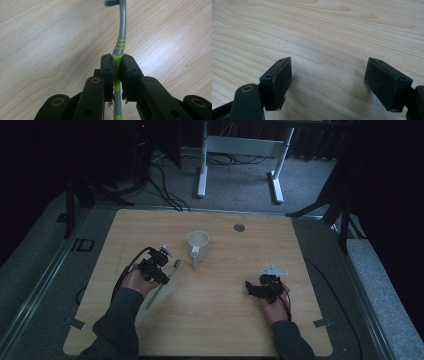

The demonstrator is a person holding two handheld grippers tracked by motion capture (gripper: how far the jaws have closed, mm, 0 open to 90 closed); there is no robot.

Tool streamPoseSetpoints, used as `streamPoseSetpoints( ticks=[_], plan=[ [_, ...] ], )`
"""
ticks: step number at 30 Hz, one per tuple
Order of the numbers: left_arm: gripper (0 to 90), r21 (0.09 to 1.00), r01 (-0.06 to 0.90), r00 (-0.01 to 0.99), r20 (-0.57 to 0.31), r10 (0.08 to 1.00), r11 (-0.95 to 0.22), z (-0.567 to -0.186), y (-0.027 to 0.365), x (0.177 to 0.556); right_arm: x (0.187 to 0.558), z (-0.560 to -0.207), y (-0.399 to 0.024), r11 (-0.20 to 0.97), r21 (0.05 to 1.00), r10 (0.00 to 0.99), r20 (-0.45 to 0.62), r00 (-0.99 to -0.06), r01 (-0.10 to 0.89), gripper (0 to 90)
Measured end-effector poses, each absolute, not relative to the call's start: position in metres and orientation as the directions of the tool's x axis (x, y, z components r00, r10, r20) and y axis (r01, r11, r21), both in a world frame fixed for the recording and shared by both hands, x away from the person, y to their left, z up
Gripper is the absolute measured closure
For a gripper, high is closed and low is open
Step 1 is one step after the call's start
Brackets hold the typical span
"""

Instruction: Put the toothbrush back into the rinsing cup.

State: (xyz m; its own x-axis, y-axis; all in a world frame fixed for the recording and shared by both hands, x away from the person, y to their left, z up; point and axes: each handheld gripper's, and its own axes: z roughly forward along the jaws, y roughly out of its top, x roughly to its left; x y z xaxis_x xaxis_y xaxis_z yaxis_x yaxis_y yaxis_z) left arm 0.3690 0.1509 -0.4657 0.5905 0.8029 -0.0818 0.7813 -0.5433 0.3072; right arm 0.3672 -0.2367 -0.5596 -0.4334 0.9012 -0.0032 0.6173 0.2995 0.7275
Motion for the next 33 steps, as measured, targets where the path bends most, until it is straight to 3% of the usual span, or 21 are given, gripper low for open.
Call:
streamPoseSetpoints(
  ticks=[33],
  plan=[
    [80.9, 0.480, 0.771, 0.515, -0.086, 0.853, -0.418, -0.452, 0.160, 0.366, 0.367, -0.560, -0.237, 0.301, 0.727, 0.901, -0.005, -0.435, 0.617, 21.6]
  ],
)
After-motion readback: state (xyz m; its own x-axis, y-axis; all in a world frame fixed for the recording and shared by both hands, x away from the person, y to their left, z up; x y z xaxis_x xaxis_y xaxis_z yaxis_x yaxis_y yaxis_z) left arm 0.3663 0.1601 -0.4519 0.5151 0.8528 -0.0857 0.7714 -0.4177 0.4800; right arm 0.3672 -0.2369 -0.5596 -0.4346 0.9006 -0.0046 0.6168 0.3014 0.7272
